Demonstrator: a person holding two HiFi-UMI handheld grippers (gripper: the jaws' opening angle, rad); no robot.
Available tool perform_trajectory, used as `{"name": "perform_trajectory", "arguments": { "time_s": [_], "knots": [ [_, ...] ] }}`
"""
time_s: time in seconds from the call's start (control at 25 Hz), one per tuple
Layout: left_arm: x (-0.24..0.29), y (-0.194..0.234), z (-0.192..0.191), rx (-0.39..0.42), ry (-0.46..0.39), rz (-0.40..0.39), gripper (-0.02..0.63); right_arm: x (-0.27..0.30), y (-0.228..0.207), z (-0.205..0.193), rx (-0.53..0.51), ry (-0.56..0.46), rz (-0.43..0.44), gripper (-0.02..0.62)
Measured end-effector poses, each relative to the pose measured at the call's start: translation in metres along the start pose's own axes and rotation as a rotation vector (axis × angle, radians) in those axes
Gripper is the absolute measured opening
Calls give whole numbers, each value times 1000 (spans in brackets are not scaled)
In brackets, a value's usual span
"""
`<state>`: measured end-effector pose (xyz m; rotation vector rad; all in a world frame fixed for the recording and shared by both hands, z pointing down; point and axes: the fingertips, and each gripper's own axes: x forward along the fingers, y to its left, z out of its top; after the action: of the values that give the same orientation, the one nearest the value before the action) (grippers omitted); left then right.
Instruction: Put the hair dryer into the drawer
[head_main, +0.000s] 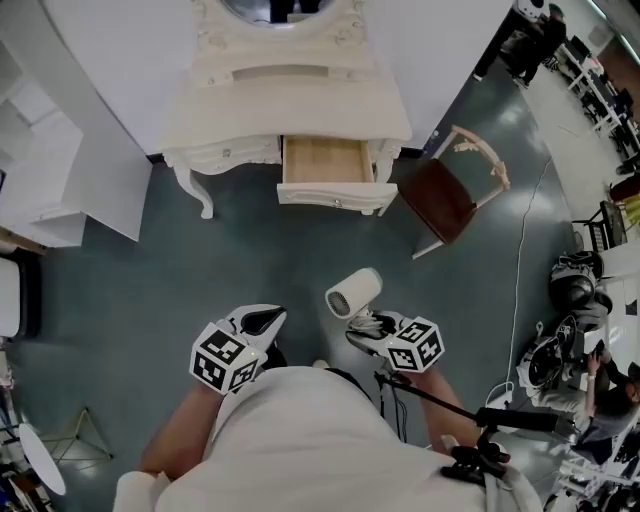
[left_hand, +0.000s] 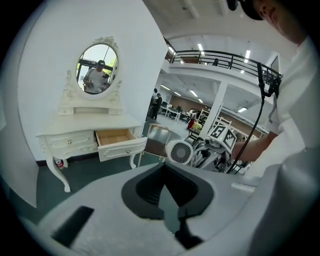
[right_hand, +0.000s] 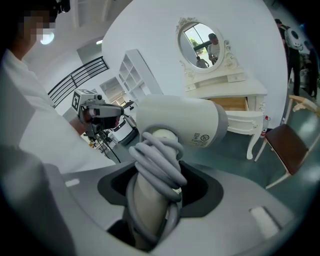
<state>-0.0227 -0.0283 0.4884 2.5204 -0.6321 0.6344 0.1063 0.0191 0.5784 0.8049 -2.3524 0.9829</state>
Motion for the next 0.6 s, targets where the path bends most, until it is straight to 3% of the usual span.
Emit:
{"name": "perform_trajectory", "arguments": {
  "time_s": [0.16, 0.6],
  "knots": [
    [-14, 57, 29, 31, -21, -36, -5, 29, -8, 41, 32, 3, -49, 236],
    [-48, 209, 46, 26, 12, -70, -5, 110, -39, 147, 75, 0, -165, 235]
  ]
}}
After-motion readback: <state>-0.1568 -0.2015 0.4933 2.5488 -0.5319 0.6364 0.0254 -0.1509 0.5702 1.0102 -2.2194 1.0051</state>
